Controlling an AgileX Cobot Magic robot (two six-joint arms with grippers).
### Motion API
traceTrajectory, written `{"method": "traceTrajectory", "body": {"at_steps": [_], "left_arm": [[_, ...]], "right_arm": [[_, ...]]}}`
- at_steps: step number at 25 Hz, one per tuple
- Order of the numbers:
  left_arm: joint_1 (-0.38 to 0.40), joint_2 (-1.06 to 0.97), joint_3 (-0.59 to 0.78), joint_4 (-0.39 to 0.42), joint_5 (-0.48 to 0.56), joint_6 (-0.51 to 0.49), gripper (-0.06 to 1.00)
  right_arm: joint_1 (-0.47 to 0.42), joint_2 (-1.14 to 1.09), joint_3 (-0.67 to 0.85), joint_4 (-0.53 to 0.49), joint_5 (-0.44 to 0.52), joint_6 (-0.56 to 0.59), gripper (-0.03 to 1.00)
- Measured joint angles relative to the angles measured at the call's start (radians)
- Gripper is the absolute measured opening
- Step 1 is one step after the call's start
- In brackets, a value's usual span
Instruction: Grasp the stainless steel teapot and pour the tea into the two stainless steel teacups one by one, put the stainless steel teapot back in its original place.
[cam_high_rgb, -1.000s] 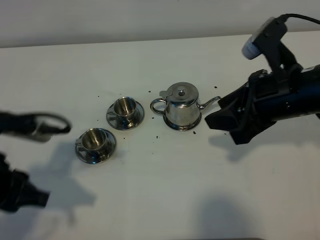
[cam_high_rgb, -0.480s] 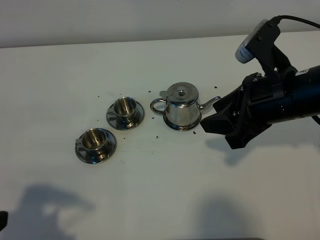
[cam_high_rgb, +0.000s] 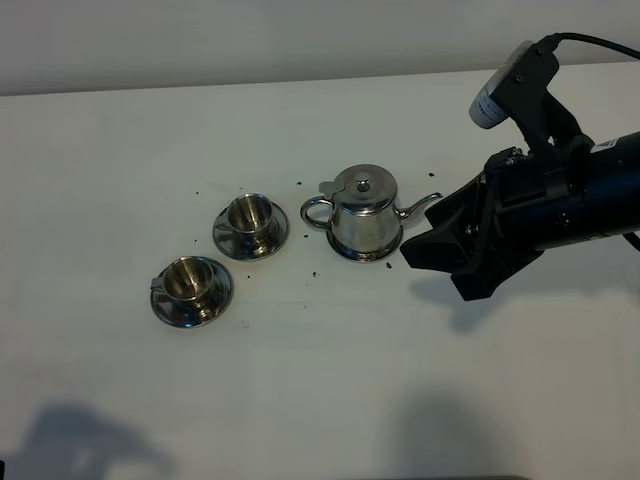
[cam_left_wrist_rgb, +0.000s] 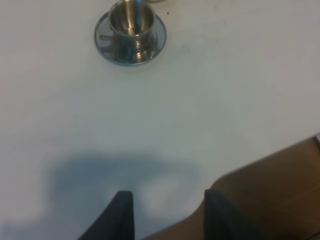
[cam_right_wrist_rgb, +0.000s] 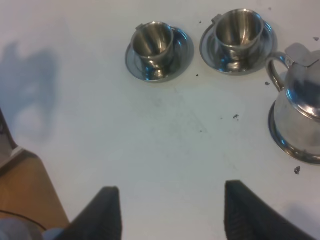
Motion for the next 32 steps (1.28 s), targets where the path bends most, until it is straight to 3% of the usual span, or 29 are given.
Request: {"method": "traceTrajectory", "body": {"at_steps": [7,14,18,22,32], "left_arm": [[0.022,0.000,0.000,-0.003,0.000,0.003,0.37],[0.198,-0.019,0.001,-0.002,0.000,0.003,0.37],[0.253,-0.125,0.001,-0.002,0.001,0.003,0.37],[0.267,-0.229,0.001,-0.002,0.002,0.003,0.37],[0.291,-0.240,0.003,-0.002,0.007,0.003,0.37]], "right_arm": [[0.000,0.000,0.000,0.006,0.000,0.000,0.45],[0.000,0.000,0.000,0.008,-0.001,0.000,0.45],[0.000,0.000,0.000,0.013,-0.004,0.000,0.45],[0.000,0.000,0.000,0.017,-0.005,0.000,0.45],[0.000,0.000,0.000,0.031,-0.014,0.000,0.45]]}}
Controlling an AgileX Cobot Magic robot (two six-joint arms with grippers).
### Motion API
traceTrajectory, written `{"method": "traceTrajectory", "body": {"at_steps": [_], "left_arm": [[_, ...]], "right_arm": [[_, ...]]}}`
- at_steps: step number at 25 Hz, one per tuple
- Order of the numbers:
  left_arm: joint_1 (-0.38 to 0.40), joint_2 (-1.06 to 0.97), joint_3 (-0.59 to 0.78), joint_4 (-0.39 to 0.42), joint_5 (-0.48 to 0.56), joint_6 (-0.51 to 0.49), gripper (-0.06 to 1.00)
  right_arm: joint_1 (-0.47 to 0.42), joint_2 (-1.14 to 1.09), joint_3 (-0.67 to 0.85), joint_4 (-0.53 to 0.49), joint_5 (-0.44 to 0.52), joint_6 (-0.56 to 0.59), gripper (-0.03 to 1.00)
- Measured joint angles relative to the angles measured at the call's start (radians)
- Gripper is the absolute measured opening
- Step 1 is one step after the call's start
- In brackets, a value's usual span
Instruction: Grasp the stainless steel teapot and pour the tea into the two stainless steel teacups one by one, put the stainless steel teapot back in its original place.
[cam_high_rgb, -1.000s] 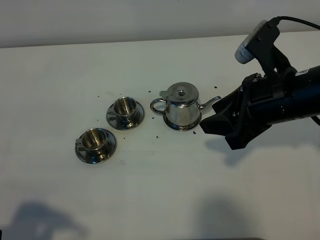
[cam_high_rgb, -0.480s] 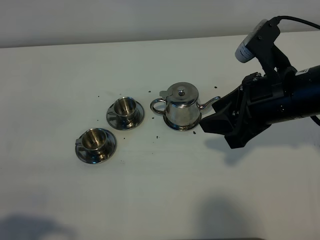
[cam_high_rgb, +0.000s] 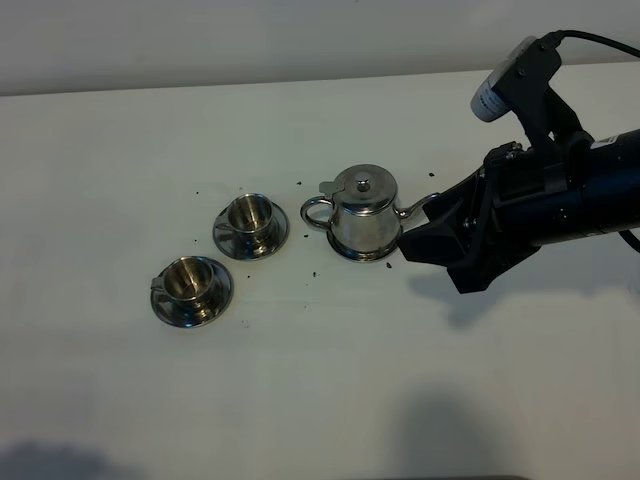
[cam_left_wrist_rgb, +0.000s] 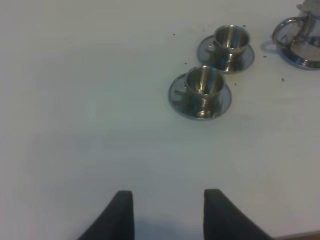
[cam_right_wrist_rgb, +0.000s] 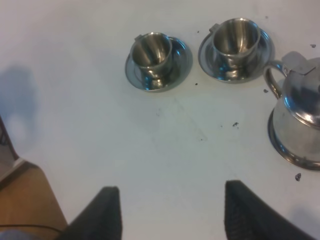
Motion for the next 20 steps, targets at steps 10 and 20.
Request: {"method": "traceTrajectory", "body": {"at_steps": [10,20], "left_arm": [[0.054,0.000,0.000,0.000,0.000,0.000,0.37],[0.054,0.000,0.000,0.000,0.000,0.000,0.37]], "right_arm": [[0.000,0.000,0.000,0.005,-0.016,0.000,0.45],[0.004,0.042,-0.097,0.058,-0.028,0.008,0.45]]}}
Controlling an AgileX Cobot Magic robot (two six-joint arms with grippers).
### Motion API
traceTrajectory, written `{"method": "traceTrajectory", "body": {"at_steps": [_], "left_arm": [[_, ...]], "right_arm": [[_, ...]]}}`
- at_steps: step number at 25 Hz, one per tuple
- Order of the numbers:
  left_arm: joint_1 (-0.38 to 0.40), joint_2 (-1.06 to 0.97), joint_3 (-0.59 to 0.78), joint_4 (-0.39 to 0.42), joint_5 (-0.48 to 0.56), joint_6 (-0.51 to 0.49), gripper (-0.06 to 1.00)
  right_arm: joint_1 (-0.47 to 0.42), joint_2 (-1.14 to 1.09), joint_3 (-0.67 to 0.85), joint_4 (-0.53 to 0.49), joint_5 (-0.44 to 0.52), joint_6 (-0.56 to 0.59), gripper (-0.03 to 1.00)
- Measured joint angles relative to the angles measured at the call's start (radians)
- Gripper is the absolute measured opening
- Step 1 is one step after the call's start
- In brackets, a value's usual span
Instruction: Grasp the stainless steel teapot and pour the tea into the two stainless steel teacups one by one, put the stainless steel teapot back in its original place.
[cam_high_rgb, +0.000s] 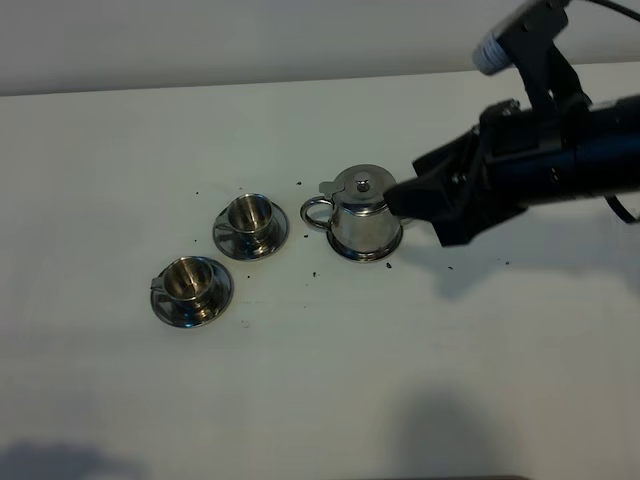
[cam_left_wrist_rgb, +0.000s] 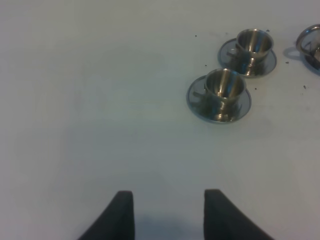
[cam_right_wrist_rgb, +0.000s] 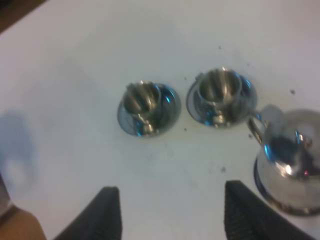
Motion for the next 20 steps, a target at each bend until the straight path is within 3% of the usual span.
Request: {"method": "traceTrajectory", "body": {"at_steps": [5,9,13,20], "left_arm": [[0.000,0.000,0.000,0.000,0.000,0.000,0.37],[0.000,0.000,0.000,0.000,0.000,0.000,0.37],[0.000,0.000,0.000,0.000,0.000,0.000,0.37],[0.000,0.000,0.000,0.000,0.000,0.000,0.37]], "right_arm": [[0.057,0.104,-0.164,-0.070,0.044,0.026,0.45],[0.117,0.193,-0.300,-0.196,0.061,0.059,0.45],[0.144,0.292,-0.443,-0.370,0.076,0.175,0.45],[0.147,0.511,-0.730,-0.610,0.244,0.288,0.50]]}}
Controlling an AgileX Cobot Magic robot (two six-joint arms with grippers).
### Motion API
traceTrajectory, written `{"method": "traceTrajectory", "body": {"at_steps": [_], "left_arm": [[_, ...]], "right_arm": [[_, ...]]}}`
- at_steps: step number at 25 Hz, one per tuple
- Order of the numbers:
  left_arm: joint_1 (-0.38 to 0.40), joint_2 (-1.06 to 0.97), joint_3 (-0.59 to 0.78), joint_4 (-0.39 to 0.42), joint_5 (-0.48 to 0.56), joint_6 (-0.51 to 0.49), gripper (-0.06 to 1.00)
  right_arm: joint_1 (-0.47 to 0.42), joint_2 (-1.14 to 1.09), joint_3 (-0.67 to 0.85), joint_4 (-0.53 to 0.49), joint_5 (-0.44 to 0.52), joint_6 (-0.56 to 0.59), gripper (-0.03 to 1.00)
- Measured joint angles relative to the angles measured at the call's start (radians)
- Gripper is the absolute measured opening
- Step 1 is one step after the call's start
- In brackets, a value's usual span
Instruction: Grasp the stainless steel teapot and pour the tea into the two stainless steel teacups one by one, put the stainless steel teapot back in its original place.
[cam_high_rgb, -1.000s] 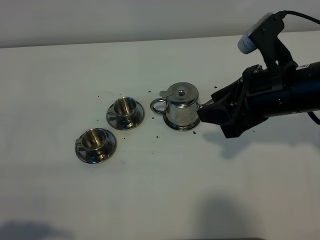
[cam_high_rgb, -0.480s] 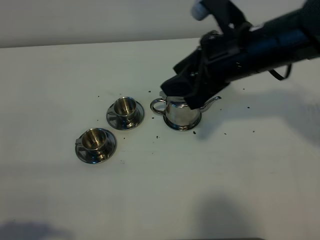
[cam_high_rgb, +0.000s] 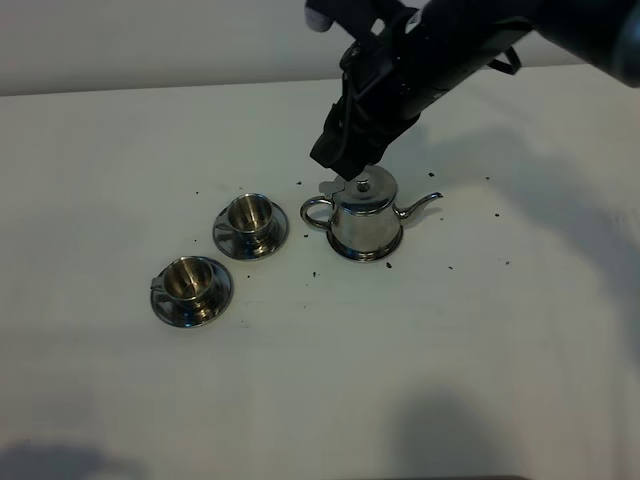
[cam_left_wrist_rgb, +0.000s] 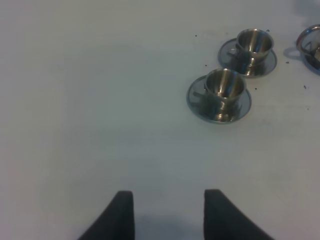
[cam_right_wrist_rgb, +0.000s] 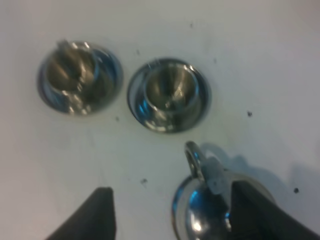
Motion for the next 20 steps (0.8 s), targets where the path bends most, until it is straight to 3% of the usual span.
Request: {"method": "traceTrajectory", "body": {"at_steps": [5,11,20], "left_arm": [[0.000,0.000,0.000,0.000,0.000,0.000,0.37],[0.000,0.000,0.000,0.000,0.000,0.000,0.37],[0.000,0.000,0.000,0.000,0.000,0.001,0.37]], "right_arm": [[0.021,0.126,-0.157,-0.088,0.080,-0.009,0.52],[0.079,0.218,-0.286,-0.158,0.101,-0.036,0.52],[0.124,0.342,-0.327,-0.244,0.112,-0.078,0.52]]}}
